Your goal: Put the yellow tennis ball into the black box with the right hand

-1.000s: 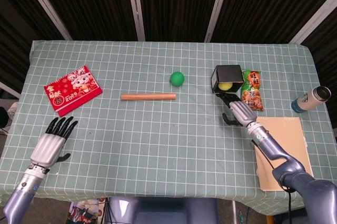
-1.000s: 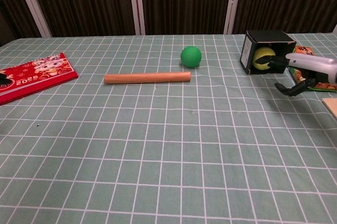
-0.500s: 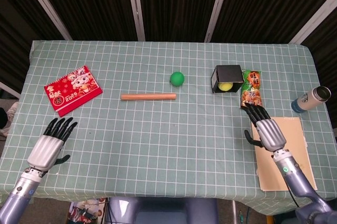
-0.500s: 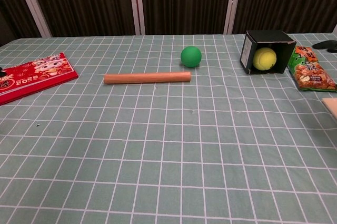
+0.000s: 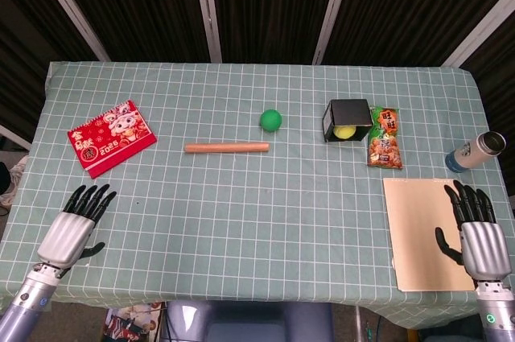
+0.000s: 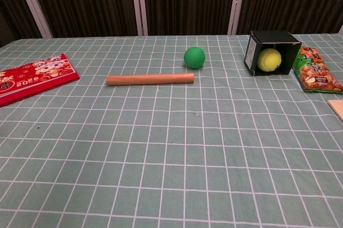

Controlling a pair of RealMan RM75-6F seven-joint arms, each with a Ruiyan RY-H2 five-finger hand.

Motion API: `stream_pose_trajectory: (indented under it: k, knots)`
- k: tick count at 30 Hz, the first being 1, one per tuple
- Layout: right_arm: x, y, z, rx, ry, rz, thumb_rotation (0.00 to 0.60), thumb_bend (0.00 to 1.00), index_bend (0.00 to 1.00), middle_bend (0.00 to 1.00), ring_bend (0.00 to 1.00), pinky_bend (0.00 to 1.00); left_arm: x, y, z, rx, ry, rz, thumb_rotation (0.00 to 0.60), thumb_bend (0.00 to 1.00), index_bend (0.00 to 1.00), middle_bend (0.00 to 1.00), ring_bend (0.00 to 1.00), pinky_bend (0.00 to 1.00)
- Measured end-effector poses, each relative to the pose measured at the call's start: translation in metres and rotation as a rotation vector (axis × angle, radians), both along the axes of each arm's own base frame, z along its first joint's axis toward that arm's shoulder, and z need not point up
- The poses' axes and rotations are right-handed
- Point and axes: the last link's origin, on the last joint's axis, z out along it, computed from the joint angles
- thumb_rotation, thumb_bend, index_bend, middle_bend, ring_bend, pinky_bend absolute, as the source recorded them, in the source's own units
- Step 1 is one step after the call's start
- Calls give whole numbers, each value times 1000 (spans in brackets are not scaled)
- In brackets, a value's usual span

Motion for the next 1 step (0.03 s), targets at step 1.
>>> stream_pose_trajectory:
  k: [1]
  knots:
    - [0,0,1,-2,1,0,600,451,0,0,0,0,0,-1,0,0,1,-3,600,69,0,0,0,0]
